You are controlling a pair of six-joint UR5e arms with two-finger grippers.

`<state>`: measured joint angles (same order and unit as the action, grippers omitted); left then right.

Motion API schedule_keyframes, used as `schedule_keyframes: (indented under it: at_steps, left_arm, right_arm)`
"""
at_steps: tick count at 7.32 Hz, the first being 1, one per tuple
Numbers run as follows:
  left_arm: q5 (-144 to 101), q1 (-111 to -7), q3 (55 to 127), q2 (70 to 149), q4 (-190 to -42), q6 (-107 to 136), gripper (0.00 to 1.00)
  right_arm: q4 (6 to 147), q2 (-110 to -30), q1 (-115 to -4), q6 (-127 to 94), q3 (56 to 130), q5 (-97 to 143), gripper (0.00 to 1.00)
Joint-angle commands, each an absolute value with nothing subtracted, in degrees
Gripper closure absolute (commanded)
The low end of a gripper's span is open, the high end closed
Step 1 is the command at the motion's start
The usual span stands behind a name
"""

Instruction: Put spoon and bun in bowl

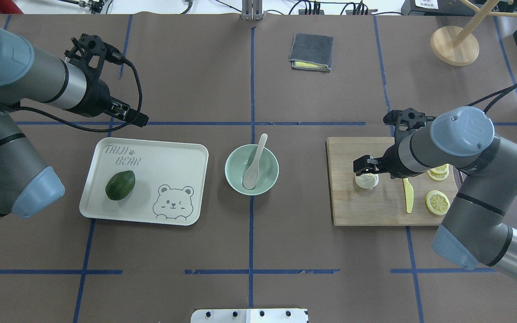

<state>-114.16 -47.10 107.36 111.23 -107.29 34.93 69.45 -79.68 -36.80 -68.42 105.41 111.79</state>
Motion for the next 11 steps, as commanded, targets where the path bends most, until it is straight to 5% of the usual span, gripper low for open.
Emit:
schedule_keyframes:
  at_steps: [1,6,7,9,11]
  left_arm:
    - [-114.17,-47.20,107.84,111.18,-107.23,34.98,0.00]
    - [-114.17,-47.20,109.34,109.51,-107.23,35.07,0.00]
    - [-114.08,-47.20,109.34,109.51,-107.23,35.07,0.00]
    - [-114.08,-47.20,109.34,109.51,-107.23,35.07,0.00]
    - [-114.08,-47.20,109.34,109.60,-107.23,35.07,0.00]
  right_arm:
    - [69.52,-79.37,-35.86,-68.47,104.59,111.36,0.06]
    - [69.43,-79.01,-34.90,-68.47,103.10,111.09,0.10]
    - [69.52,-78.14,-34.98,-68.47,103.01,111.09,0.21]
    - [70.92,-77.00,-34.98,-68.47,103.01,111.09,0.79]
    - [71.02,-76.90,-35.16,-68.47,103.53,111.18,0.81]
